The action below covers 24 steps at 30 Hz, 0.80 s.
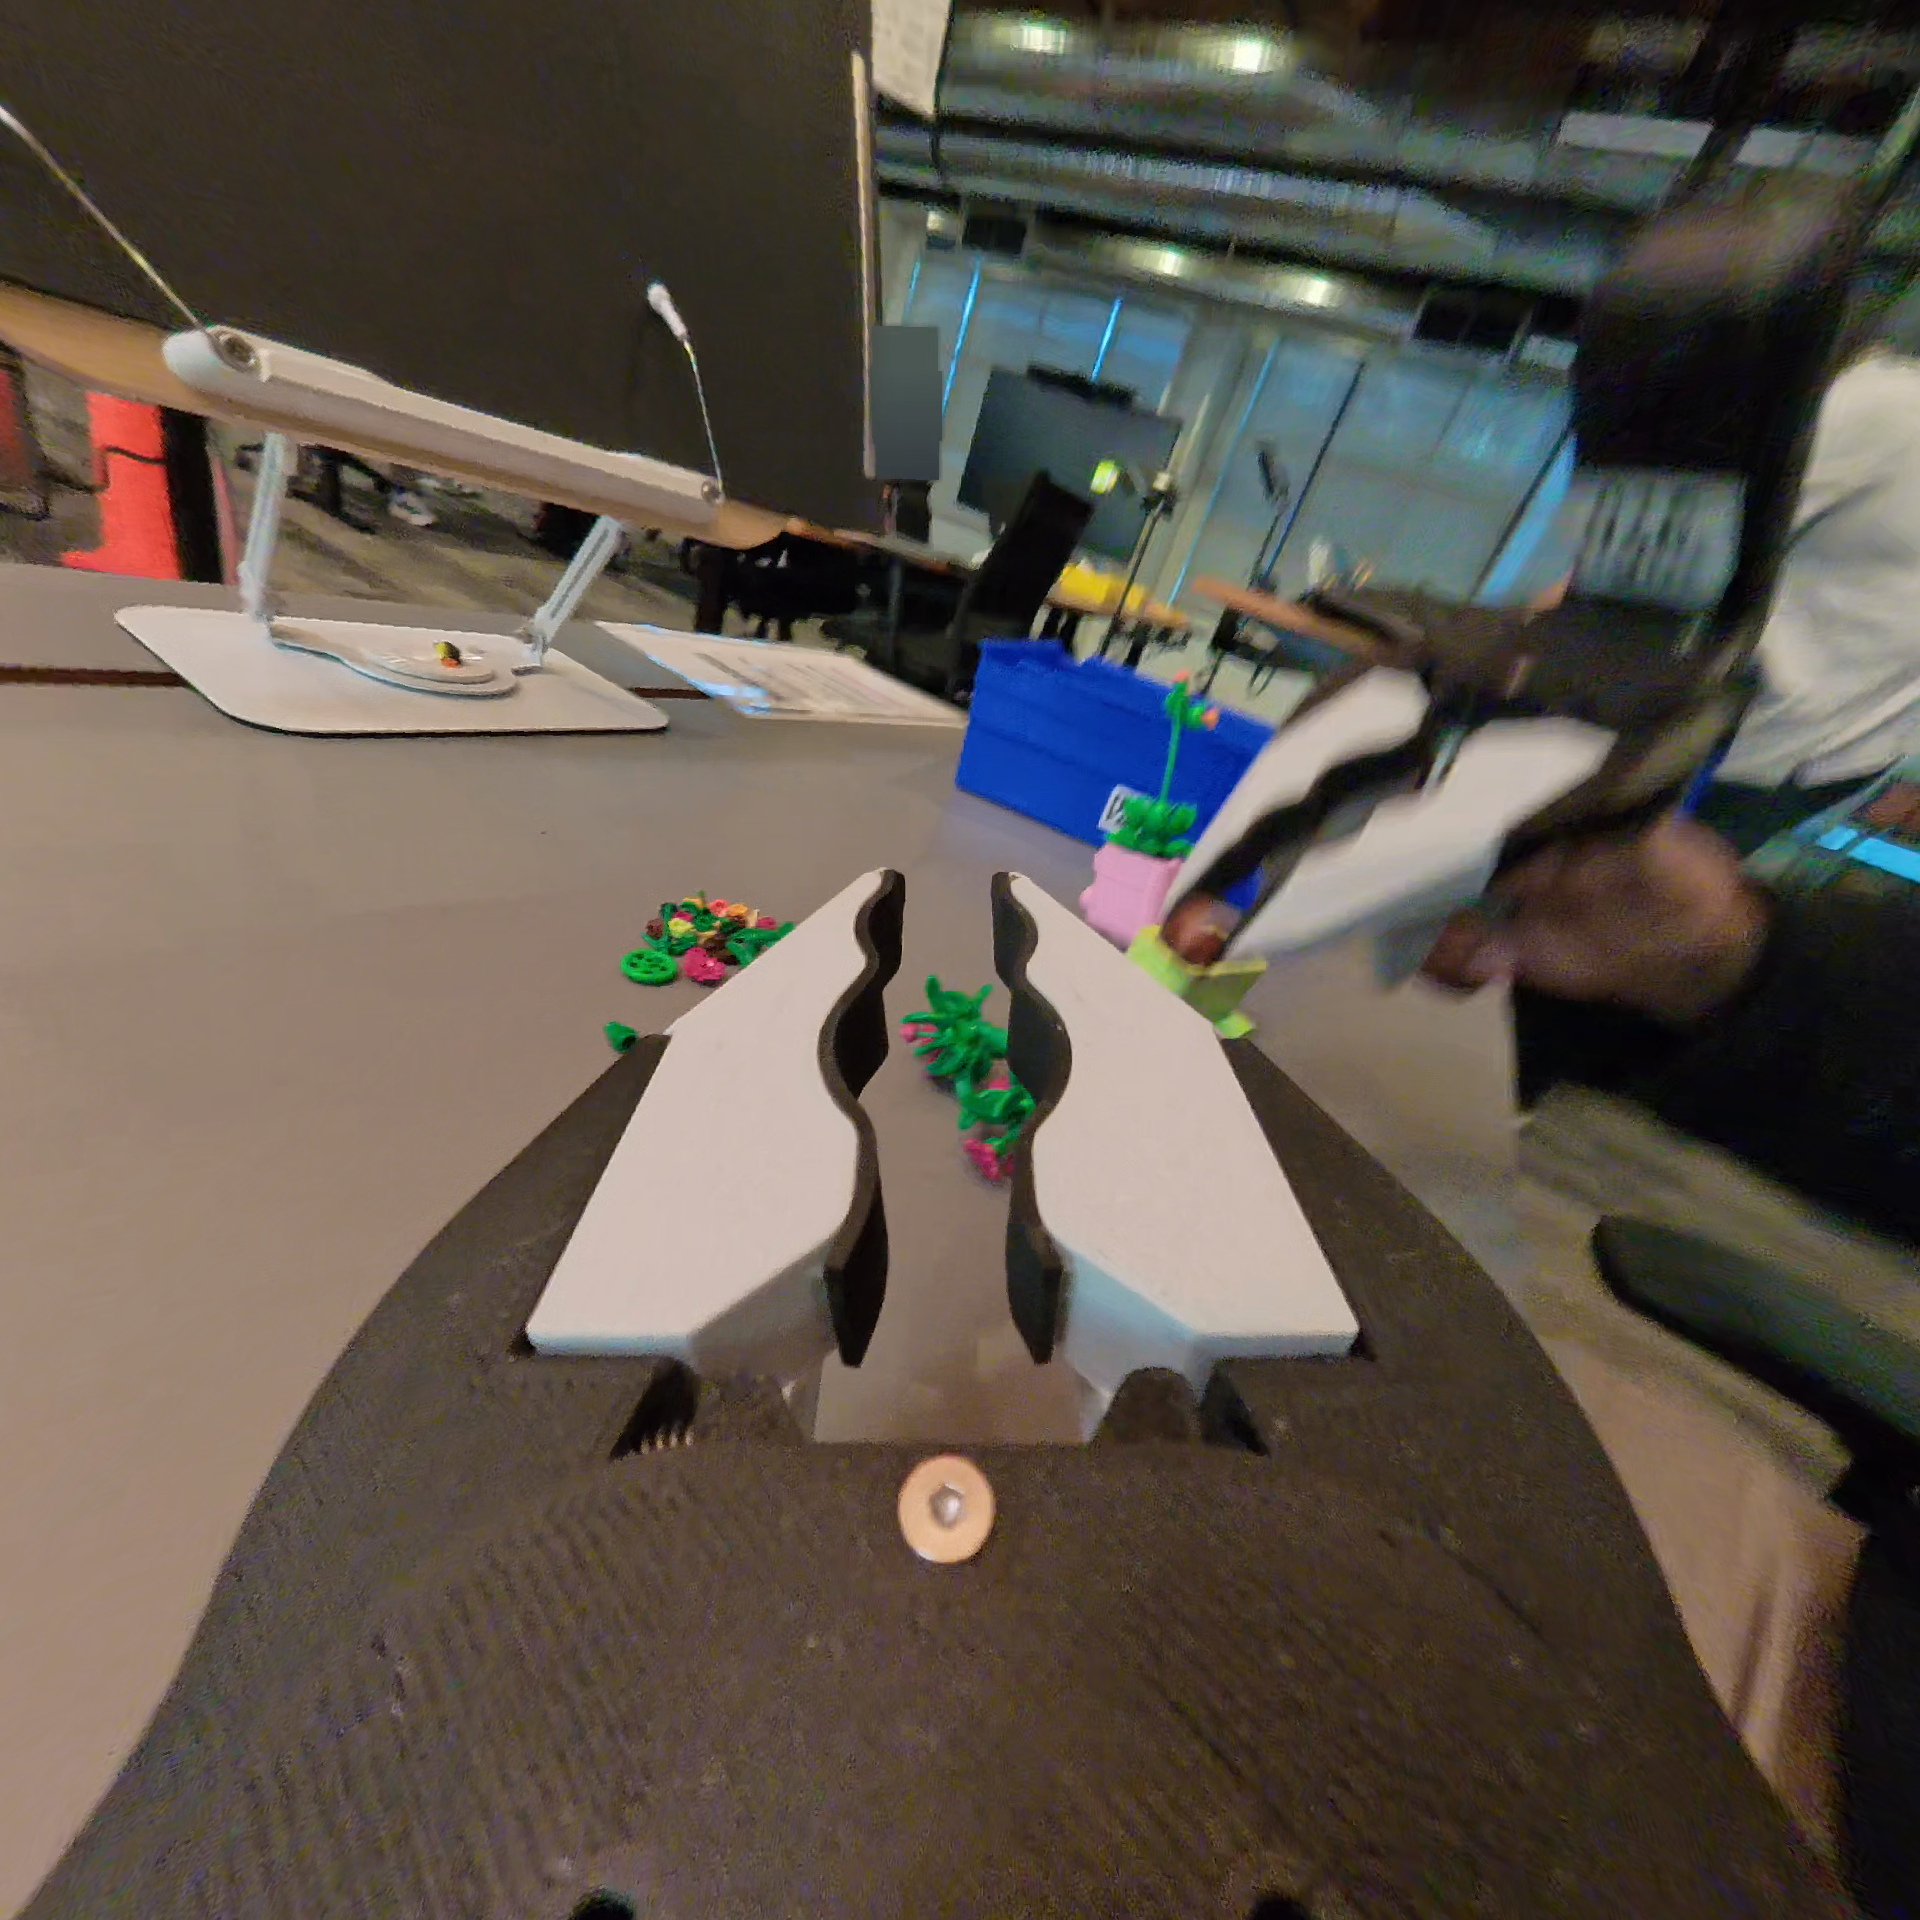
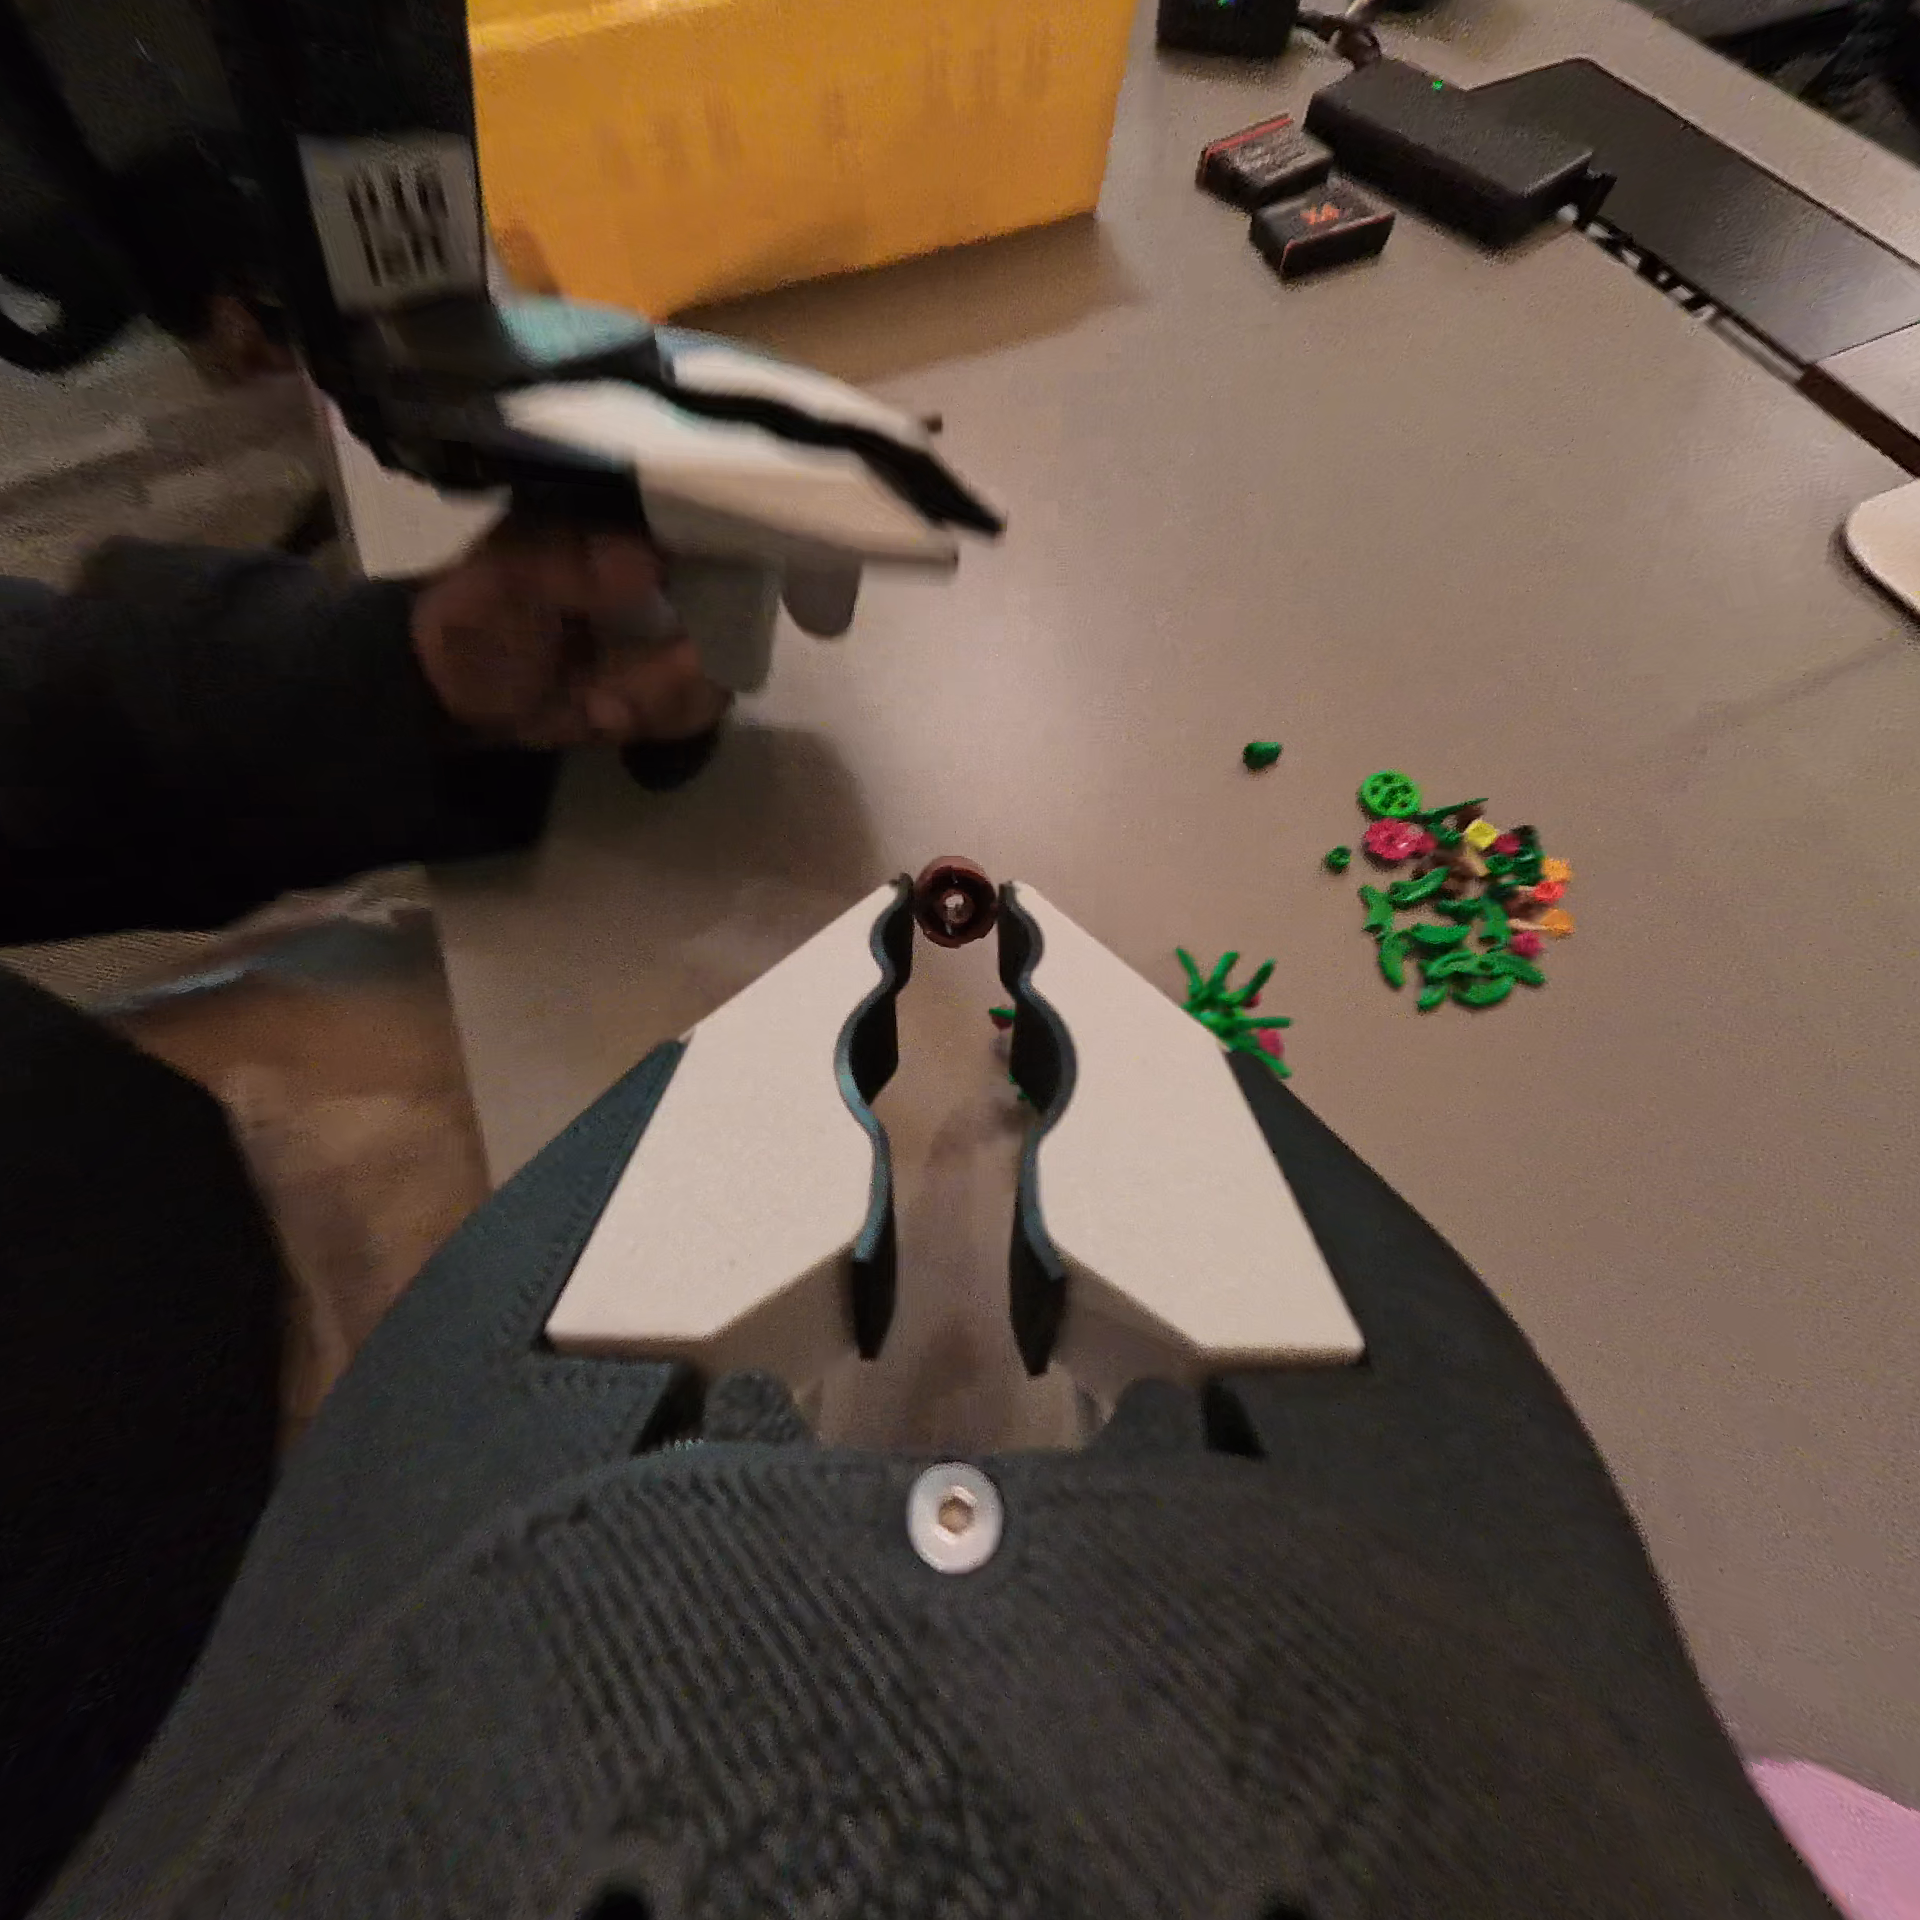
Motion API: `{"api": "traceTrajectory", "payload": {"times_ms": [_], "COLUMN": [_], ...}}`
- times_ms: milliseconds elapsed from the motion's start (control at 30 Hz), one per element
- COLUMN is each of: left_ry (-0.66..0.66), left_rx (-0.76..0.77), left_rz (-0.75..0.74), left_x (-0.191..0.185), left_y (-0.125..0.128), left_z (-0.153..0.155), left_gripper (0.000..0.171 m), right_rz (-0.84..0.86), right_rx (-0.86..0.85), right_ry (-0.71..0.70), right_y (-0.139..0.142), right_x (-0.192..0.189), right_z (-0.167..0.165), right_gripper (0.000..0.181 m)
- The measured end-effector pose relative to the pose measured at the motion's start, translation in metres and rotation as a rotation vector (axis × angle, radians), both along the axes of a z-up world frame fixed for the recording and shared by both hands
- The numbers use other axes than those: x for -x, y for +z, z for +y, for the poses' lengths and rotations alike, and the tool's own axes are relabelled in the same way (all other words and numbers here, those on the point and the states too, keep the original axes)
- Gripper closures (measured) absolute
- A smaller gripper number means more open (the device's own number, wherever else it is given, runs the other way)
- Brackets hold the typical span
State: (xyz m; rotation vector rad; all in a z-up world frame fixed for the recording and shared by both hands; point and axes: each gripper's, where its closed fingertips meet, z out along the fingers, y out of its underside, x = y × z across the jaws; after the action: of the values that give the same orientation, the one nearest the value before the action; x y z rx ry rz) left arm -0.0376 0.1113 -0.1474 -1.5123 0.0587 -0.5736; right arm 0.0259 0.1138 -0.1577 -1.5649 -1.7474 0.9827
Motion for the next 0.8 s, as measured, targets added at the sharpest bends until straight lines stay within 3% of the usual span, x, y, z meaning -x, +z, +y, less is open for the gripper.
{"api": "traceTrajectory", "payload": {"times_ms": [100,267,433,567,800], "left_ry": [-0.061,-0.211,-0.754,-0.822,-0.977], "left_rx": [-0.019,-0.013,0.128,0.161,0.221], "left_rz": [-0.178,-0.319,-0.533,-0.456,-0.468], "left_x": [0.004,-0.003,-0.056,-0.081,-0.111], "left_y": [0.007,0.010,0.011,0.008,0.005], "left_z": [-0.010,-0.009,-0.029,-0.033,-0.033], "left_gripper": [0.152,0.142,0.098,0.105,0.121], "right_rz": [0.075,0.300,0.501,0.624,0.701], "right_rx": [-0.098,-0.195,-0.183,-0.148,-0.077], "right_ry": [-0.009,0.004,0.027,0.078,0.065], "right_y": [-0.032,-0.009,0.022,0.031,0.030], "right_x": [0.004,0.011,0.007,-0.007,-0.032], "right_z": [-0.010,-0.010,-0.014,-0.025,-0.028], "right_gripper": [0.167,0.167,0.167,0.168,0.167]}}
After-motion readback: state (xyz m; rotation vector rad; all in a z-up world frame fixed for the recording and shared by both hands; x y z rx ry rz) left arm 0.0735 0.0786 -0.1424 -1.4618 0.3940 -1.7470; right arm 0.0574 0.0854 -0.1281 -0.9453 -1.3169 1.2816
